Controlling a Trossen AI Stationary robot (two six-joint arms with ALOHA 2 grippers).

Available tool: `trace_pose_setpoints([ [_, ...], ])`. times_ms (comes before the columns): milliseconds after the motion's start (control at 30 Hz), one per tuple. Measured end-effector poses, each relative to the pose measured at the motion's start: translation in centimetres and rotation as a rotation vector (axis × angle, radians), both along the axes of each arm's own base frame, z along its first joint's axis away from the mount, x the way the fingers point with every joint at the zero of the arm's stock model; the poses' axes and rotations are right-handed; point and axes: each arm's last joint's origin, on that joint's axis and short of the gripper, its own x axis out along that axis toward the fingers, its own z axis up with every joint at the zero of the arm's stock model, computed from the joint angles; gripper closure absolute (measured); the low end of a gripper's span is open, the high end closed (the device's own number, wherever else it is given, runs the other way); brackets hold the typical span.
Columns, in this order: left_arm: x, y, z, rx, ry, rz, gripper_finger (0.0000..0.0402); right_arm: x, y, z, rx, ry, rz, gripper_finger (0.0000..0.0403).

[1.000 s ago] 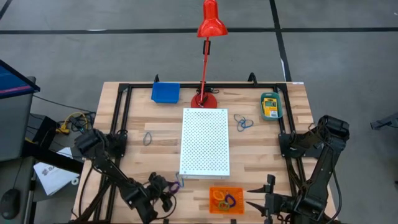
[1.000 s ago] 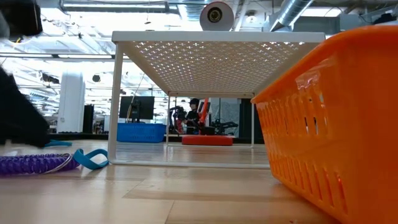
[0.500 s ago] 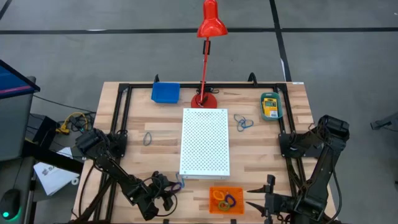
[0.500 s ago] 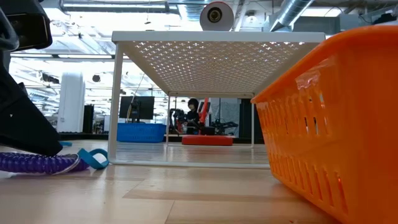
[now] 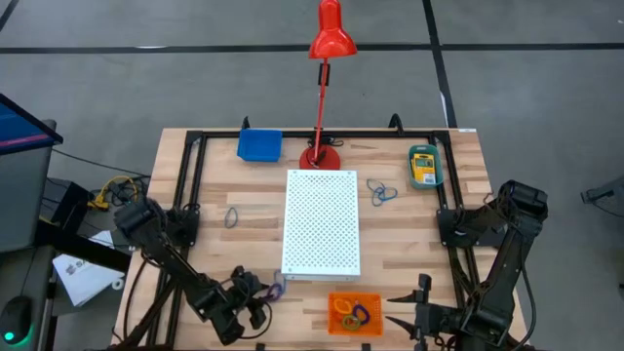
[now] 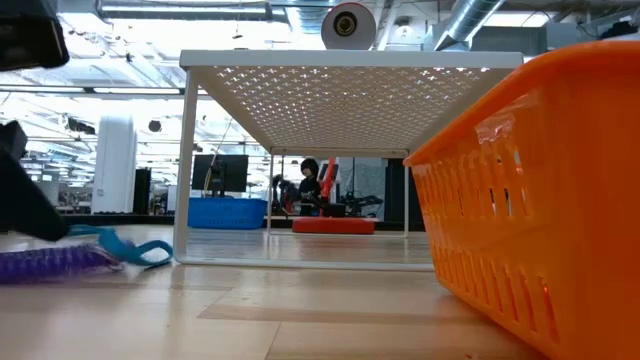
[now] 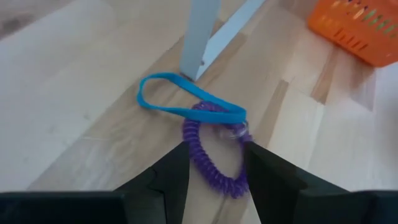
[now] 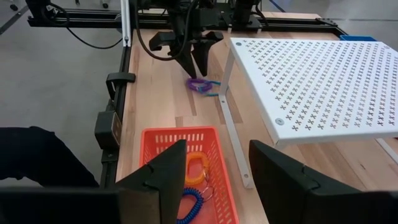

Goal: Pick & Place Office Desk Supplies
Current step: Put the violet spring keychain into the orange bin

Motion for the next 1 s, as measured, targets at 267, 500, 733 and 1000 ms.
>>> trace_pose_setpoints([
  [267, 0.7, 0.8, -0.7, 0.005, 0.064, 0.011, 0.0257, 0.0, 0.0, 0.0, 0.0, 0.0, 0.0, 0.0232],
  [500, 0.8, 0.9, -1.1, 0.01, 0.069, 0.022, 0.0269, 0.0, 0.0, 0.0, 0.0, 0.0, 0.0, 0.0232],
  [733, 0.9, 0.9, -1.1, -0.005, 0.096, 0.006, 0.0378, 0.0, 0.1, 0.0, 0.007, -0.003, 0.0, 0.0232],
  [1000, -0.9, 0.3, -0.1, -0.013, 0.169, -0.067, 0.0397, 0.1, 0.1, 0.1, 0.015, -0.007, 0.001, 0.0232],
])
